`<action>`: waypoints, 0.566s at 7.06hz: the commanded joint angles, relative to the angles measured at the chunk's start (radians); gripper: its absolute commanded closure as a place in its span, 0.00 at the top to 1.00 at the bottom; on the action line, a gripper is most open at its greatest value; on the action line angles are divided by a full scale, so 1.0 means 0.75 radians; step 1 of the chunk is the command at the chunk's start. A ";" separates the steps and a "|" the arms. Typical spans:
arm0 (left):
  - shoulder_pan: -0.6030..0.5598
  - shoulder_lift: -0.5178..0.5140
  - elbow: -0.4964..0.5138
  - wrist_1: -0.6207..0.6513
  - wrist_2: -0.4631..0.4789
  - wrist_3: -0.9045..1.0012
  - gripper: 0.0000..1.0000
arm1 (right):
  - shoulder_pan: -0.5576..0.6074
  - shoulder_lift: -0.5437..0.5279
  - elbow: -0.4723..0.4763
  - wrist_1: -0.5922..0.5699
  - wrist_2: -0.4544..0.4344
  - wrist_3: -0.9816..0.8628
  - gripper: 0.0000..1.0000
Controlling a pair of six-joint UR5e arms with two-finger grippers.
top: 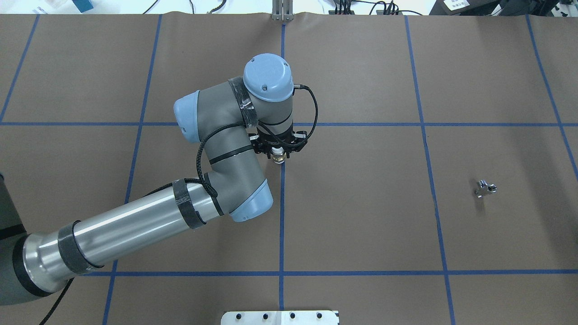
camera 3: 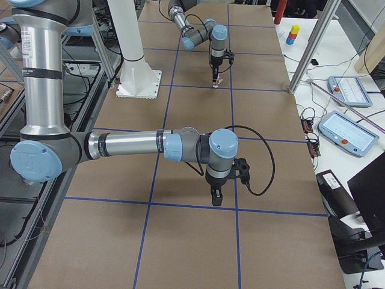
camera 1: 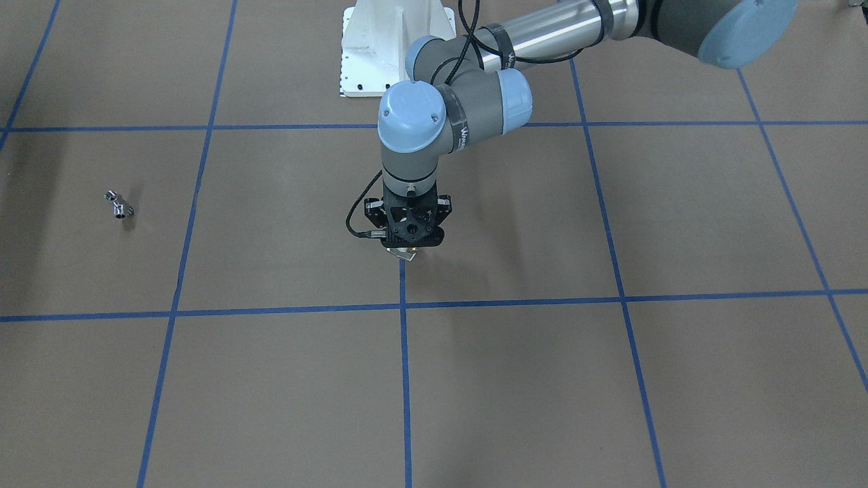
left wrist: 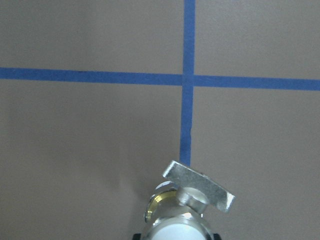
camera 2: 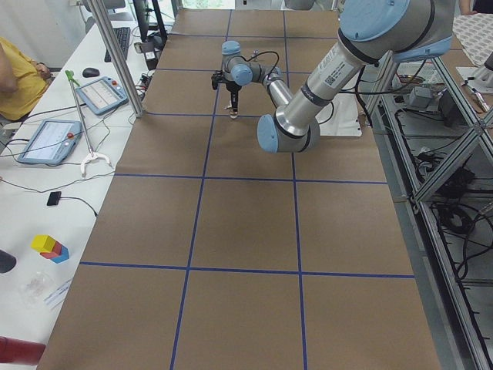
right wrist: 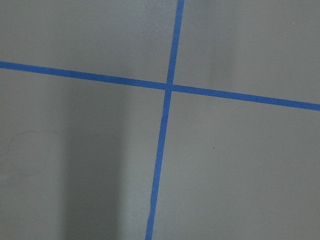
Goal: Assemble PPR valve and pipe with both arms
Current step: 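Lower the valve upright at the table center and open the left gripper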
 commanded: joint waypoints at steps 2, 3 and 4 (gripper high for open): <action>0.012 0.001 0.012 -0.008 0.004 0.003 0.26 | 0.000 0.002 -0.002 0.002 0.000 0.000 1.00; 0.012 -0.001 0.012 -0.010 0.004 0.003 0.30 | 0.000 0.000 -0.002 0.000 0.000 0.000 1.00; 0.012 -0.001 0.014 -0.032 0.004 0.003 0.38 | 0.000 0.000 -0.002 0.000 0.002 0.000 1.00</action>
